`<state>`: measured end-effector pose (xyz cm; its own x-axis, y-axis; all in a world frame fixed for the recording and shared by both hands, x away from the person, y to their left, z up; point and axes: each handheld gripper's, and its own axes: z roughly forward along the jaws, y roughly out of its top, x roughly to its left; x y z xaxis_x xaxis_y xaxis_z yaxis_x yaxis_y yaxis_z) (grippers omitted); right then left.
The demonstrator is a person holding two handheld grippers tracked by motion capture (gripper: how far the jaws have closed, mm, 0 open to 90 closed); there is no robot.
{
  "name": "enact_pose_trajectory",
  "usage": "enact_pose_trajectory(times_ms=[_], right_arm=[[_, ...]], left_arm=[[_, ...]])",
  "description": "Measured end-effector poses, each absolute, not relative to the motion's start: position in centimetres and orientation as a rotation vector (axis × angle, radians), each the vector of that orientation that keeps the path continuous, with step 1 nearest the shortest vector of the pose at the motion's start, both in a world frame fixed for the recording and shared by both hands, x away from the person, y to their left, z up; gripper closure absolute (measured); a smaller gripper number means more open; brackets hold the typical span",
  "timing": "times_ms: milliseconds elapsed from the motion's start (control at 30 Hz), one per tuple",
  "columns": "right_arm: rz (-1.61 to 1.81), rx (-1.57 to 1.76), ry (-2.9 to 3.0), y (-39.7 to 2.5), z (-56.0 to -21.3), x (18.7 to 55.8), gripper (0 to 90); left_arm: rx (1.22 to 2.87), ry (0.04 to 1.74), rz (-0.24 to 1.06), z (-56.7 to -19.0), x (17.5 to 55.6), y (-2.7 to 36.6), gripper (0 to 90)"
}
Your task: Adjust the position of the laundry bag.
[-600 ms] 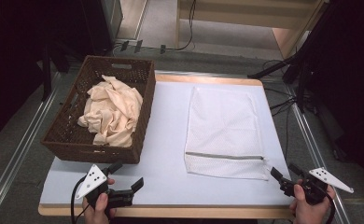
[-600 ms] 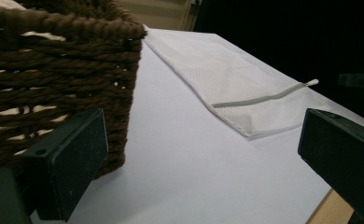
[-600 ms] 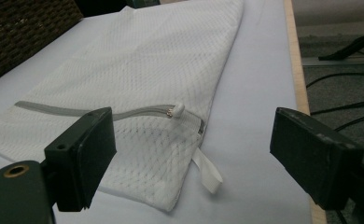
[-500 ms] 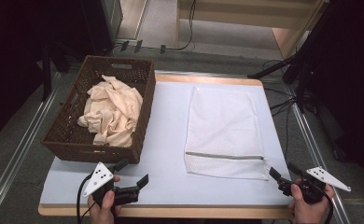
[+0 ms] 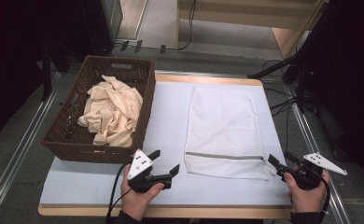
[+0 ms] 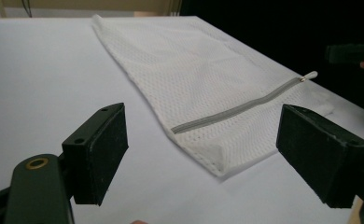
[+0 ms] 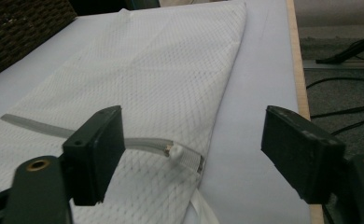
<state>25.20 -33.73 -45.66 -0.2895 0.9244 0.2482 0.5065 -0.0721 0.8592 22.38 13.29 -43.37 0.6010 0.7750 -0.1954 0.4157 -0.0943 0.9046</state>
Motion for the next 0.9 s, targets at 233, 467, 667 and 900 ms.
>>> enact_pose_trajectory(times_ms=[233,467,667,900], right_arm=[[1.311,1.571,1.847,-33.5,-46.4,28.7,48.0],[1.247,1.656,1.874,-33.1,-47.4,31.9,51.8],[1.095,1.698,1.913,-32.1,-48.4,34.3,49.3],[1.026,1.676,1.928,-31.5,-48.8,35.0,58.4]], left_arm=[[1.817,1.088,0.312,-45.5,26.5,8.6,23.0],[1.896,1.204,0.247,-47.2,27.7,6.8,26.3],[1.946,1.260,0.262,-47.4,27.6,6.0,32.7],[2.046,1.206,0.383,-47.4,27.2,4.8,67.2]])
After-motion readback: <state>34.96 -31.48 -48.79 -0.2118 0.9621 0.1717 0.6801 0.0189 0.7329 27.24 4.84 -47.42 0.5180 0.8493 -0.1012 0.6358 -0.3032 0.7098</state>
